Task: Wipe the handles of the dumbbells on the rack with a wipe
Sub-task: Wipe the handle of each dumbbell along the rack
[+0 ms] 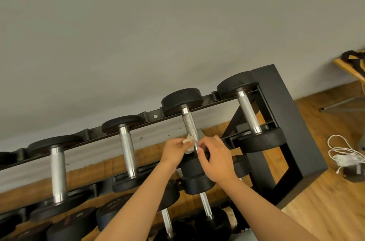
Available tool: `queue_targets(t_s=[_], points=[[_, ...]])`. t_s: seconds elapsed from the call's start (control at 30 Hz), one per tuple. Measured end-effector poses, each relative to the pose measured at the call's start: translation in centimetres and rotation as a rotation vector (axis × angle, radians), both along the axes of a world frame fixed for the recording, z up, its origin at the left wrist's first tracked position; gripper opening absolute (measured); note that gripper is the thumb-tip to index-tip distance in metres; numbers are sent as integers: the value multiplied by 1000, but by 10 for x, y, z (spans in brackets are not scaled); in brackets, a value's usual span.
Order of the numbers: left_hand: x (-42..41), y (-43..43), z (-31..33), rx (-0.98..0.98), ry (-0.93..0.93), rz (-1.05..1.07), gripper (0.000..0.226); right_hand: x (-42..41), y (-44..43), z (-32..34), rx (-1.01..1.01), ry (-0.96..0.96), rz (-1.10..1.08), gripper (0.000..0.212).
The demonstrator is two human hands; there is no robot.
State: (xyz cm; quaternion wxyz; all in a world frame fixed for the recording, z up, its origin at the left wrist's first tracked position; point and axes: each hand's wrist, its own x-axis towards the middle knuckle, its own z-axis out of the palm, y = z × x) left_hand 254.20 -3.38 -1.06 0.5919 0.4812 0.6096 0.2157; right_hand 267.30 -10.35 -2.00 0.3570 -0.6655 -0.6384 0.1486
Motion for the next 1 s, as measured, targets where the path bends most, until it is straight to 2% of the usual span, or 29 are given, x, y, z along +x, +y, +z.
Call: queue_targets(t_s=[0.2,0.33,0.47,0.57,0.73,0.87,0.93,1.0], points=[[13,0,6,-20,-40,100,20,-1,0,-2,2,-1,-9,22],[4,-9,2,-89,-10,-47,18,-1,0,-2,8,-2,-16,23],[2,-3,3,-30,58,-83,25,-1,0,-1,-5,4,-20,24],[1,-8,2,12,17,-22,11,-1,1,-1,-2,11,-18,24],[-4,-15,7,118,35,52,10,1,0,3,-38,21,-8,28],[-9,-25,22,166,-41,99,4,1,1,5,-138,36,5,31],[-9,-30,32,149,-108,115,7,4,4,10,-253,185,29,32],[-9,-34,35,142,-137,130,9,8,5,21,-369,509,84,39]])
